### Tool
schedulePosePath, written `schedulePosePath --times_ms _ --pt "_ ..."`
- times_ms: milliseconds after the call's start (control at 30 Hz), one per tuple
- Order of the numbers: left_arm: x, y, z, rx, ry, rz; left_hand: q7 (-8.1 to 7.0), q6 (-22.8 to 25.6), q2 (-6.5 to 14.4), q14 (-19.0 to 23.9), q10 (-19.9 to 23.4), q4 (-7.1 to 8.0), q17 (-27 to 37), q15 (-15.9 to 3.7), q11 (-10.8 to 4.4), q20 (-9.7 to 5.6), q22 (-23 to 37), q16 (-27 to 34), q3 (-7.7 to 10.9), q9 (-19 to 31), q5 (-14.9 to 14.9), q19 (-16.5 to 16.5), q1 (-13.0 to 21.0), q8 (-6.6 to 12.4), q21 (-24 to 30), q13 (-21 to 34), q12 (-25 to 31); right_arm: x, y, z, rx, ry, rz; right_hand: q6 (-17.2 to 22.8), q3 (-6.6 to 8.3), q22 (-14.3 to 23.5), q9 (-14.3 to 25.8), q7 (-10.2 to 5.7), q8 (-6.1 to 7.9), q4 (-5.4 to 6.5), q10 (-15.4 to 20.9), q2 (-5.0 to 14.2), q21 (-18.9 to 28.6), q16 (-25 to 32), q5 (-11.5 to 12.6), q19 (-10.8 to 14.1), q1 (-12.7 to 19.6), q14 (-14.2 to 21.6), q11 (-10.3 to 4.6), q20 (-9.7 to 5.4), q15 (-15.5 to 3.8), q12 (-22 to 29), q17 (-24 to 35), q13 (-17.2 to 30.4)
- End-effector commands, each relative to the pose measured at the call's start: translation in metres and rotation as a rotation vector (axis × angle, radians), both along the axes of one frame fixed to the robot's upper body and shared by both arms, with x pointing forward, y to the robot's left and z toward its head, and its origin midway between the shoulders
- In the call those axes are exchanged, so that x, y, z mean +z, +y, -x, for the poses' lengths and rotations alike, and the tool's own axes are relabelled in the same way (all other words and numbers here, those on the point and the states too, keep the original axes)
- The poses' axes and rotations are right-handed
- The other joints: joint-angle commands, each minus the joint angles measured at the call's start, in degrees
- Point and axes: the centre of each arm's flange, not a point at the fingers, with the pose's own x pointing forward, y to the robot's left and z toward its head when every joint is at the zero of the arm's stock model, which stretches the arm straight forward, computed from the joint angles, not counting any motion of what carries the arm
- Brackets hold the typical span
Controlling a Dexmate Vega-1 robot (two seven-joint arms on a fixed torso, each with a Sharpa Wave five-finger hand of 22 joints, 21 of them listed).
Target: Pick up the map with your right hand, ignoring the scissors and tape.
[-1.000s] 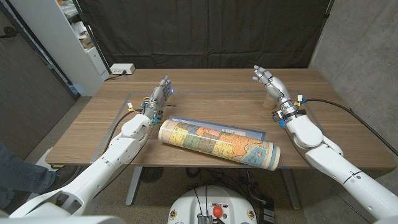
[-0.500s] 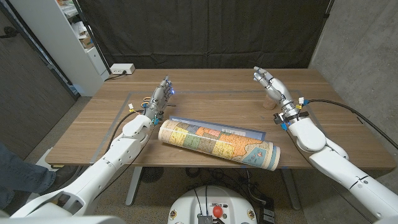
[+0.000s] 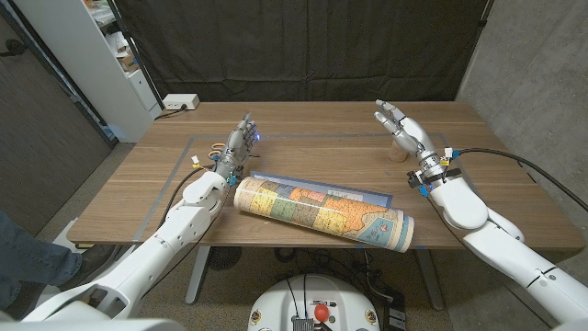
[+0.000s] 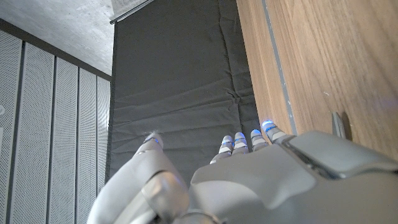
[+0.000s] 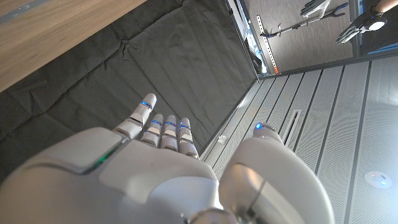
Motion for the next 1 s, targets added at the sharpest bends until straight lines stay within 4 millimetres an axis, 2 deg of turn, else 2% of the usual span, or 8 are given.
schedulePosePath --times_ms 33,467,1000 --pt "0.001 0.002 0.005 0.005 -0.006 0.004 -0.14 0.0 0.6 -0.4 0.1 -0.38 0.3 0.2 -0.18 0.41 0.1 0.1 0.1 0.3 -0.4 -5.6 0.3 0.25 -0.1 0.1 0.5 -0.005 0.002 0.008 0.002 -0.006 0.01 0.1 0.15 0.3 0.1 -0.12 -0.23 -0.54 -0.5 0.19 -0.4 -0.2 0.2 0.1 0.4 -0.3 0.02 0.2 0.14 -0.2 0.0 -0.1" --pt "-0.002 0.01 0.009 0.014 -0.002 -0.007 -0.2 0.1 0.8 -0.4 0.2 -0.56 0.3 0.18 -0.18 0.43 0.1 0.1 0.18 0.3 -0.5 -5.5 0.4 0.21 -0.3 0.1 0.4 -0.013 0.006 0.012 0.02 -0.016 0.012 0.1 0.09 0.3 0.1 -0.12 -0.23 -0.63 -0.3 0.24 -0.8 -0.1 0.2 0.2 0.5 -0.2 0.26 0.29 0.17 -0.1 -0.2 -0.1" --pt "-0.002 0.015 0.007 0.022 -0.001 -0.022 -0.29 0.3 1.0 -0.1 0.4 -0.83 0.3 0.2 -0.39 0.45 0.1 0.1 0.23 0.3 -0.7 -5.3 0.6 0.16 -0.7 0.1 0.4 -0.017 0.014 0.027 0.032 -0.051 0.037 0.5 0.14 0.3 0.1 -0.23 -0.12 -0.81 0.0 0.44 -1.3 0.0 0.3 0.6 0.7 -0.1 0.22 0.26 0.28 0.0 -0.5 -0.2"
